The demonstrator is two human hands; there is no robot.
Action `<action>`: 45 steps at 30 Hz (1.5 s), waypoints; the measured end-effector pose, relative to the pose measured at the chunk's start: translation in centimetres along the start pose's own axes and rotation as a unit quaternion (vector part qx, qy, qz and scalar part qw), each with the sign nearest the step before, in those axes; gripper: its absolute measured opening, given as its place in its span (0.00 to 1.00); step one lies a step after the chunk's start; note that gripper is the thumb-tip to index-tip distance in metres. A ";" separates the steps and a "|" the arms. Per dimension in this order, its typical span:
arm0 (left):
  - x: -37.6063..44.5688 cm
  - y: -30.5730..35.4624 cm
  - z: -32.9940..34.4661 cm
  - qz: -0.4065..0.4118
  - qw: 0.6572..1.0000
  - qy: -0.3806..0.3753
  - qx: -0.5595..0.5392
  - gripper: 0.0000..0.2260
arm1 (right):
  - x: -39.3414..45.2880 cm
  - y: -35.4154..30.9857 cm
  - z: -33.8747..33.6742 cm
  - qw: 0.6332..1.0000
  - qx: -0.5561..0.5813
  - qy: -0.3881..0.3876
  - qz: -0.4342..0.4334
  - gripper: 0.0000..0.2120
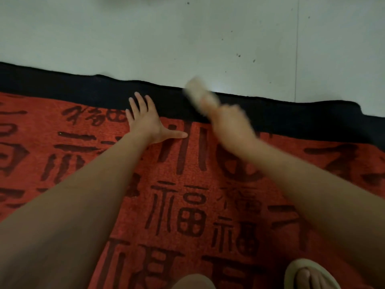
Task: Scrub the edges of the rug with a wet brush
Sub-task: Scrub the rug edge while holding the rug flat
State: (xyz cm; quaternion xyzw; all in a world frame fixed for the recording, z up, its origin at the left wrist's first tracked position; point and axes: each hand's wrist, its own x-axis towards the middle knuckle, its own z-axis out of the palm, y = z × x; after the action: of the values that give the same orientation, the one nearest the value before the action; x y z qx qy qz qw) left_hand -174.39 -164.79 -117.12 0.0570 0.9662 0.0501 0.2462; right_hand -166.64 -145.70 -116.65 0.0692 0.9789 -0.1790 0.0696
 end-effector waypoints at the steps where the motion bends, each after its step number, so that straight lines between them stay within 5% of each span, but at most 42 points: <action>1: -0.1 -0.5 -0.1 -0.023 1.000 -0.004 -0.008 0.70 | -1.2 -1.0 0.8 0.998 -0.019 -0.031 -0.045 0.27; 6: -0.2 -2.1 -1.3 -0.082 0.993 -0.062 -0.053 0.70 | 2.0 -1.0 -0.1 0.999 -0.034 0.015 0.040 0.28; 10: 0.2 -2.7 -1.2 -0.072 0.994 -0.064 -0.053 0.72 | 0.0 -5.2 2.0 0.991 -0.055 -0.049 -0.110 0.31; 14: 0.2 -2.6 -1.6 -0.081 0.992 -0.080 -0.062 0.74 | 6.0 -3.3 -0.5 0.999 -0.005 0.033 0.030 0.26; 16: 0.5 -2.4 -1.8 -0.089 0.990 -0.083 -0.078 0.74 | 5.6 -5.3 0.3 0.998 -0.032 0.019 -0.057 0.27; 18: 1.0 -2.9 -1.9 -0.113 0.986 -0.070 -0.103 0.75 | 4.3 -7.6 2.0 0.981 -0.052 -0.082 -0.171 0.28; 23: 0.8 -4.7 -2.3 -0.146 0.982 -0.038 -0.110 0.72 | 9.1 -8.6 -0.5 0.990 -0.085 -0.055 -0.099 0.29; 27: 0.5 -4.8 -3.4 -0.158 0.983 -0.069 -0.065 0.72 | 6.0 -9.9 -1.0 0.942 -0.120 -0.193 -0.246 0.31; 32: 0.4 -4.6 -3.5 -0.168 0.976 -0.091 -0.102 0.73 | 11.5 -6.8 -3.8 0.987 -0.082 -0.112 -0.077 0.31; 36: 0.8 -5.1 -2.8 -0.167 0.978 -0.076 -0.100 0.74 | 11.0 -8.7 -2.9 0.914 -0.099 -0.226 -0.322 0.30; 38: 0.9 -5.3 -2.8 -0.167 0.978 -0.084 -0.094 0.74 | 11.2 -8.8 -1.2 0.916 -0.101 -0.218 -0.323 0.30; 42: 1.7 -5.1 -3.3 -0.180 0.975 -0.112 -0.070 0.75 | 14.2 -9.7 0.0 0.980 0.035 -0.119 -0.153 0.26; 45: 2.2 -4.8 -3.4 -0.197 0.969 -0.140 -0.057 0.75 | 12.2 -10.6 1.5 0.934 0.007 -0.165 -0.317 0.25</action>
State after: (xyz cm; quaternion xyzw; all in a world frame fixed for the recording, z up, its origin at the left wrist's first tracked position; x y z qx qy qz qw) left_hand -178.33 -169.45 -115.74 -0.1421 0.9100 0.0469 0.3866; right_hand -180.14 -154.68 -116.43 -0.2745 0.9236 -0.2070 0.1696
